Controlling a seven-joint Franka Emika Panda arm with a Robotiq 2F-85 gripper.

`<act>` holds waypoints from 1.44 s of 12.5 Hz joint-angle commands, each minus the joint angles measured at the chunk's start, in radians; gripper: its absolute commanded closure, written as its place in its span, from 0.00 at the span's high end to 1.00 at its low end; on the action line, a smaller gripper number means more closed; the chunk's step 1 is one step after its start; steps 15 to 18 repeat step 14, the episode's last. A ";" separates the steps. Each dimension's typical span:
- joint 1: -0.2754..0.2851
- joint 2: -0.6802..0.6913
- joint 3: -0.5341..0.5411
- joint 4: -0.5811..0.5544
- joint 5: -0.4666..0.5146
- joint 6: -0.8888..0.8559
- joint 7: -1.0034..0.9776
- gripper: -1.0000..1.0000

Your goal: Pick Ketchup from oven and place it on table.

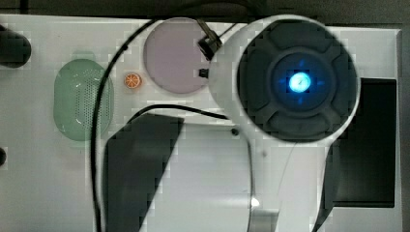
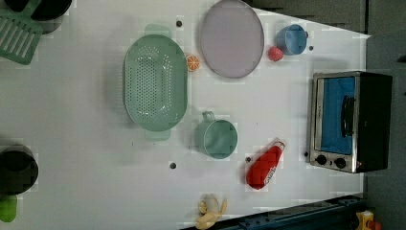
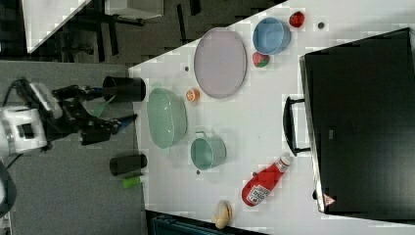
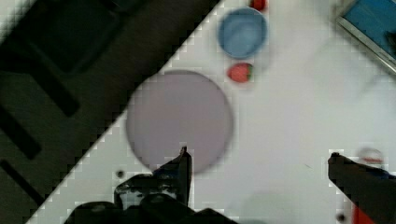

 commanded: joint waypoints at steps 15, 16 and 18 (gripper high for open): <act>0.002 0.057 0.011 0.071 -0.033 -0.226 0.137 1.00; 0.002 0.057 0.011 0.071 -0.033 -0.226 0.137 1.00; 0.002 0.057 0.011 0.071 -0.033 -0.226 0.137 1.00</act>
